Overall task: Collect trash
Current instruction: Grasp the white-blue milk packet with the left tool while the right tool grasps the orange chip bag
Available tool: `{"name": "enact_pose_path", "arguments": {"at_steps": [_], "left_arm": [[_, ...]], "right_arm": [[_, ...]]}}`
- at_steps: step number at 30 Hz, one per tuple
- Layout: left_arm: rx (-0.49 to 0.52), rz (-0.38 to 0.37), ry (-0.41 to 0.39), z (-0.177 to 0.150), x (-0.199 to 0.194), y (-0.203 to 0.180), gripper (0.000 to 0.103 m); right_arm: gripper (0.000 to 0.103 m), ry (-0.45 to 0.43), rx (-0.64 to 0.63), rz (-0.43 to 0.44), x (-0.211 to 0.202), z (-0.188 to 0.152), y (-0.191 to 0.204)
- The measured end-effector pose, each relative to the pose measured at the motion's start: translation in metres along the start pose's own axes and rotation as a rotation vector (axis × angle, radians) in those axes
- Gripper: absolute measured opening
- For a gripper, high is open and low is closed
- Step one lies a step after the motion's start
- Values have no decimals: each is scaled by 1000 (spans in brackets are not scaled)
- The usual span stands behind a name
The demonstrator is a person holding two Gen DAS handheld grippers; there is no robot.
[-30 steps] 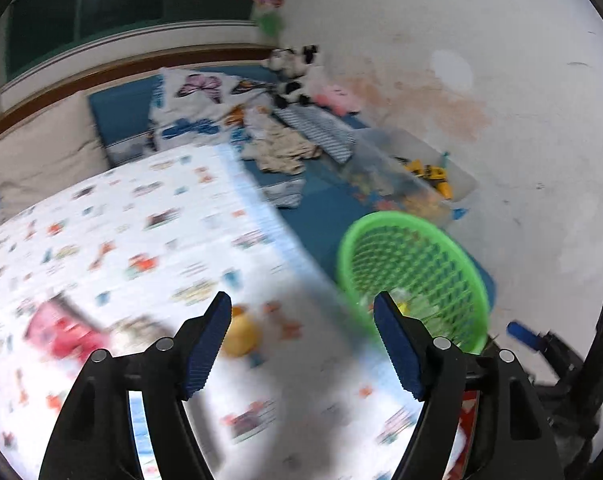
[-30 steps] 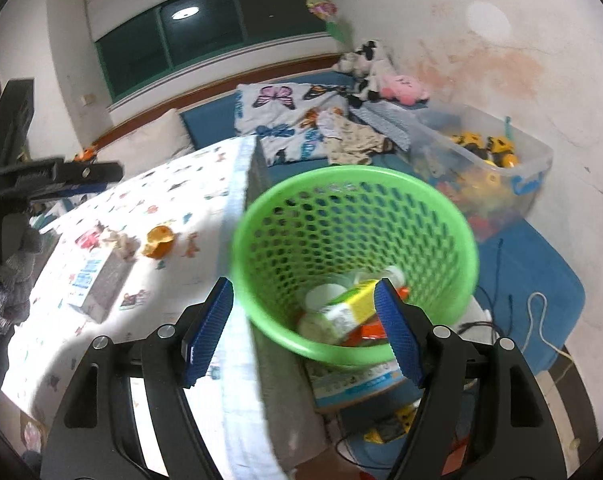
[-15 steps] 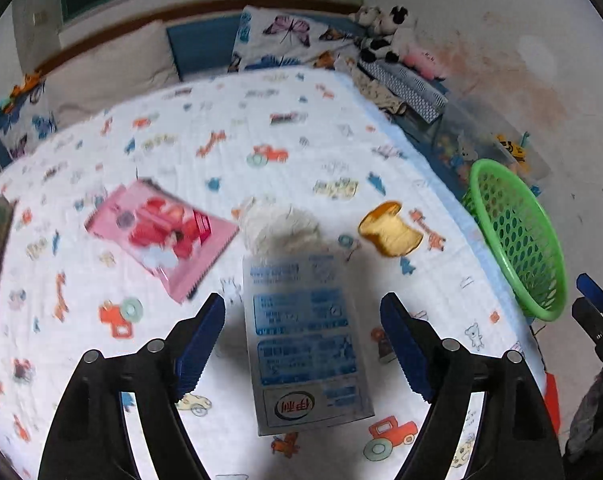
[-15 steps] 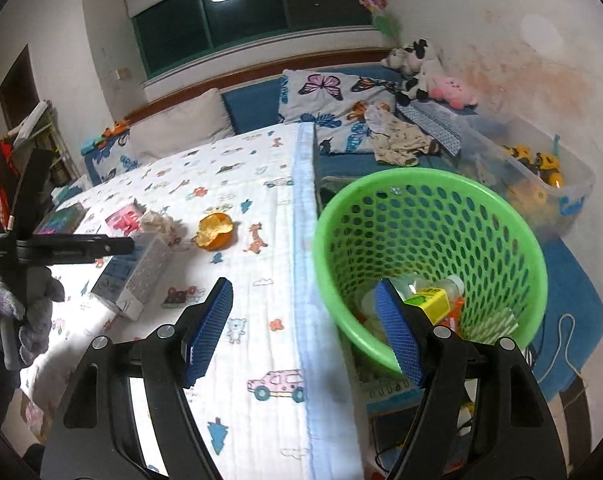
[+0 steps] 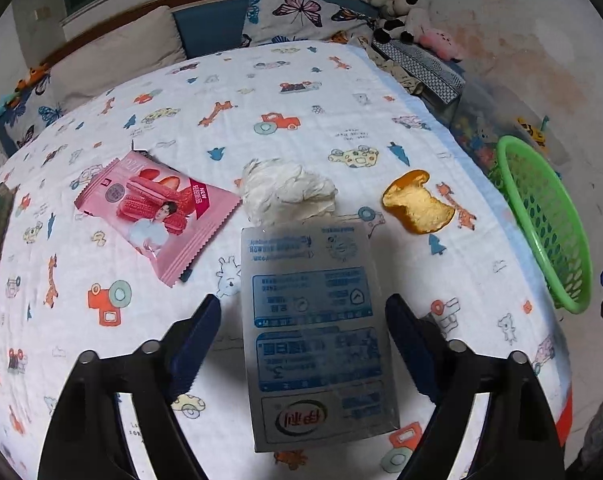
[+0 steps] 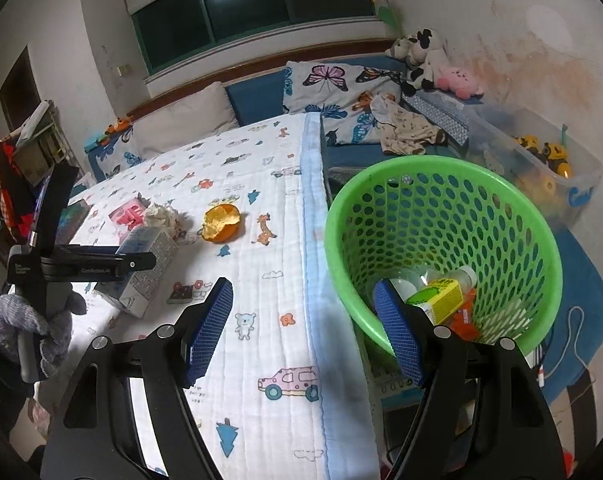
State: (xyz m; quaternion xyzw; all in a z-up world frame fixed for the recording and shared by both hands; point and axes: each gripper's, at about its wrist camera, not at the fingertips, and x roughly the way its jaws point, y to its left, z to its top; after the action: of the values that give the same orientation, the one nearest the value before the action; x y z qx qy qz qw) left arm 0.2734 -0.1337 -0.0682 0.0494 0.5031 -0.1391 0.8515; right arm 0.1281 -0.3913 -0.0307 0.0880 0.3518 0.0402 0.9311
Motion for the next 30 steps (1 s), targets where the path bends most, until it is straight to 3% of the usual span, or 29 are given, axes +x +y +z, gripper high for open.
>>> {"name": "enact_pose_path", "arguments": {"at_steps": [2,14,30], "left_arm": [[-1,-11,5,-2,1,1,66],[-37,-22,-61,-18,-46,30,64],[-114,62,-205,-22,-123,97,64]], "right_arm": [[74,-2,-4,-3,0,1,2],[74,13,-32,40,17,15,22],[73,139,-154,72,96,32,80]]}}
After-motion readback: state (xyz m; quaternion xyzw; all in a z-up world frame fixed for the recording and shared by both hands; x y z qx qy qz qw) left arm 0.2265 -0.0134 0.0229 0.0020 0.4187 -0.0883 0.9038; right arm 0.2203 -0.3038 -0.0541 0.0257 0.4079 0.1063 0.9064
